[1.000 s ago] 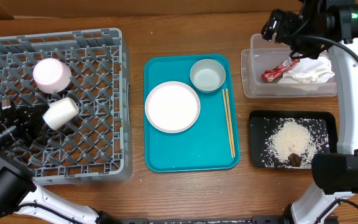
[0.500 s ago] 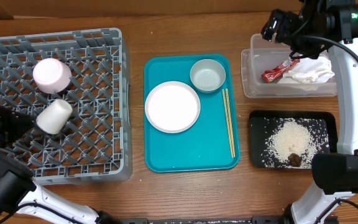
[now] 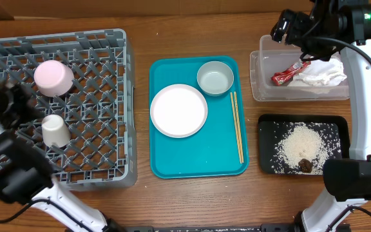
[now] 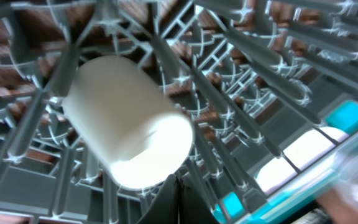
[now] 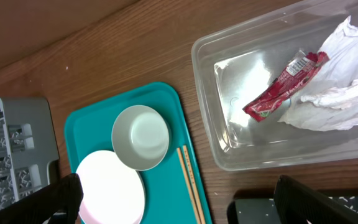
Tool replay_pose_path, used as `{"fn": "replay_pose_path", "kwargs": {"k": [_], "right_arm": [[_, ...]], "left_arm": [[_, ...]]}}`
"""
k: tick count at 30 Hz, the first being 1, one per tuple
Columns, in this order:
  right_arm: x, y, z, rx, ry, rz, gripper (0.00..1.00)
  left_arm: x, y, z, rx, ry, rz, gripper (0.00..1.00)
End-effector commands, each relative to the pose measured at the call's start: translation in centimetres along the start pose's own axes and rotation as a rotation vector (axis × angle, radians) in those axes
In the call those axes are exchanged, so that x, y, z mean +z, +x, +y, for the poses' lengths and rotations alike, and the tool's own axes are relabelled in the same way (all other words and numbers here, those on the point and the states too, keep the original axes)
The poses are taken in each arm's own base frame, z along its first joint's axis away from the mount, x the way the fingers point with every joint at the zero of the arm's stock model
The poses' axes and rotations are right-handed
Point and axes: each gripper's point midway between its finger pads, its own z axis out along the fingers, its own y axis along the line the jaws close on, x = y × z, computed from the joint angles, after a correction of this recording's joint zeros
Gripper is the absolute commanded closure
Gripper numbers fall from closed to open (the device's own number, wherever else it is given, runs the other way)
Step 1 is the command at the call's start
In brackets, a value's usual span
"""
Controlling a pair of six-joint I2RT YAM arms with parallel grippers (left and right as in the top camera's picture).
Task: Sort waste into correct bins and load items into the dishwasher
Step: 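Set the white cup upside down in the rack and release it, then reach the left gripper to the grey bowl on the teal tray and grasp it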
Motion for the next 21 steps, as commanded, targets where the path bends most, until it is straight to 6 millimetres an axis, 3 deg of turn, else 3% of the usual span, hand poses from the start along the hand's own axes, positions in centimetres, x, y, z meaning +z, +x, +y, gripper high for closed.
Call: {"fn": "replay_pose_path", "kwargs": {"k": [1,4,5,8,15,17,21], "right_arm": [[-1.0,-0.4,0.1,0.004,-0.003,-0.030,0.00],[-1.0,-0.4,0.1,0.004,-0.003,-0.030,0.00],[-1.0,-0.4,0.1,0.004,-0.003,-0.030,0.00],[-1.0,-0.4,0.1,0.004,-0.003,-0.030,0.00],[-1.0,-0.4,0.1,0.004,-0.003,-0.030,0.00],[-1.0,-0.4,0.1,0.004,-0.003,-0.030,0.00],[-1.0,-0.4,0.1,0.004,-0.003,-0.030,0.00]], "left_arm": [[0.5,0.2,0.2,0.006,-0.199,-0.059,0.96],[2.5,0.7,0.3,-0.001,-0.223,-0.028,0.96],[2.9,0.7,1.7,-0.057,-0.276,-0.028,0.96],[2.5,0.6,3.2,-0.101,-0.322,-0.037,0.96],[-1.5,0.3,3.6,-0.149,-0.322,-0.090,0.96],[-3.6,0.1,3.0,-0.145,-0.308,-0.138,0.96],[-5.3,0.6,0.8,-0.105,-0.216,-0.187,0.96]]}}
